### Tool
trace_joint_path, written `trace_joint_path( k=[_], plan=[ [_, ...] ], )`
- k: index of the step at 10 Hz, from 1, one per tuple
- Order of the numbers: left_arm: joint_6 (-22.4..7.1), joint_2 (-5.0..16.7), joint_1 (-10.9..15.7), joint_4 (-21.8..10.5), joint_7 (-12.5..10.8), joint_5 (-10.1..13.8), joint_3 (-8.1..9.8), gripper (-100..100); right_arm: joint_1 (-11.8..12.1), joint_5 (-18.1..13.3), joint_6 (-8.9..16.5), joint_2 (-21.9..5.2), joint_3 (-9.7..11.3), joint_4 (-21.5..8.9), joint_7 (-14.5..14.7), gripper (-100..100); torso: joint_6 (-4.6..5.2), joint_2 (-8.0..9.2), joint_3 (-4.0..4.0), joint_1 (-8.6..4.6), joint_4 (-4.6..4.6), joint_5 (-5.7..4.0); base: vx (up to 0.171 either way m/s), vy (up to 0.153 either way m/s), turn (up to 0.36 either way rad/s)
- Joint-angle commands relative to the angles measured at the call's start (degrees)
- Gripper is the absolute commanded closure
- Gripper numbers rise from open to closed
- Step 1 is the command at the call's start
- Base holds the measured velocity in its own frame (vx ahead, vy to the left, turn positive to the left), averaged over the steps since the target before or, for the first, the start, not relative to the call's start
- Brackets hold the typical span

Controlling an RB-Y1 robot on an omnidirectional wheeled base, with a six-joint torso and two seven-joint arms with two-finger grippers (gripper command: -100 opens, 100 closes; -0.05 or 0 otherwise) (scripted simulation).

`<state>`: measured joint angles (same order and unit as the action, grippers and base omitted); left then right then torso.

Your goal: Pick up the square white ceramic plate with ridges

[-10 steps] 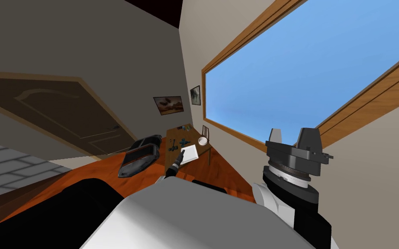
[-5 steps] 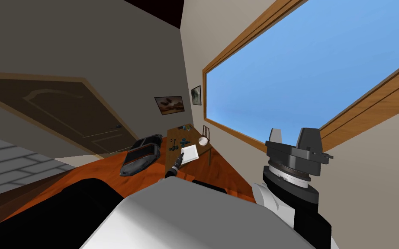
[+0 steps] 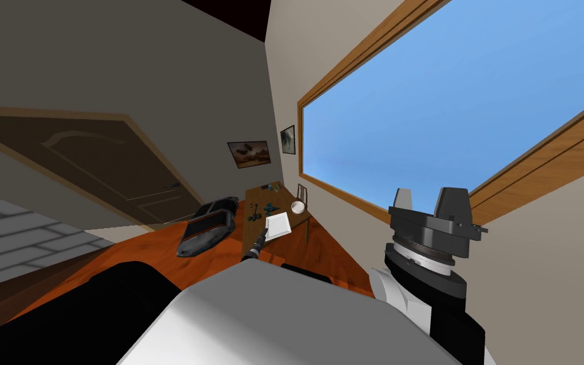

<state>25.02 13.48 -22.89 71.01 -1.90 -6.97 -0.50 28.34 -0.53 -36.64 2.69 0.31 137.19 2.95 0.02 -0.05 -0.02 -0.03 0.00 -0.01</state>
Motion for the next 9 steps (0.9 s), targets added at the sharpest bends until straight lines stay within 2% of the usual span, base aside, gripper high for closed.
trace_joint_path(
  k=[1,2,4,7,9],
  plan=[
    [0.85,0.14,0.54,-2.86,-0.47,0.63,0.46,-100,0.00,0.00,0.00,0.00,0.00,0.00,0.00,0,0.00,0.00,0.00,0.00,0.00,0.00,0.019,-0.005,0.030],
    [0.85,0.14,0.54,-3.96,-0.47,0.63,0.46,-100,0.00,0.00,0.00,0.00,0.00,0.00,0.00,0,-0.01,-0.03,-0.01,0.00,-0.01,0.00,0.016,-0.004,0.017],
    [2.18,-0.58,1.04,-8.40,-0.80,1.66,1.22,-100,0.00,0.00,0.00,0.00,0.00,0.00,0.00,0,-0.01,-0.03,-0.01,-0.01,-0.01,0.00,0.022,-0.009,0.031],
    [2.85,-1.06,1.23,-11.72,-0.96,2.24,1.59,-100,0.00,0.00,0.00,0.00,0.00,0.00,0.00,0,0.00,-0.06,-0.03,-0.09,-0.01,-0.02,0.024,-0.022,0.016],
    [4.20,-2.20,1.57,-15.71,-1.25,3.54,2.34,-100,0.00,0.00,0.00,0.00,0.00,0.00,0.00,0,0.00,-0.06,-0.03,-0.10,-0.01,-0.02,0.032,-0.033,0.019]
  ],
)
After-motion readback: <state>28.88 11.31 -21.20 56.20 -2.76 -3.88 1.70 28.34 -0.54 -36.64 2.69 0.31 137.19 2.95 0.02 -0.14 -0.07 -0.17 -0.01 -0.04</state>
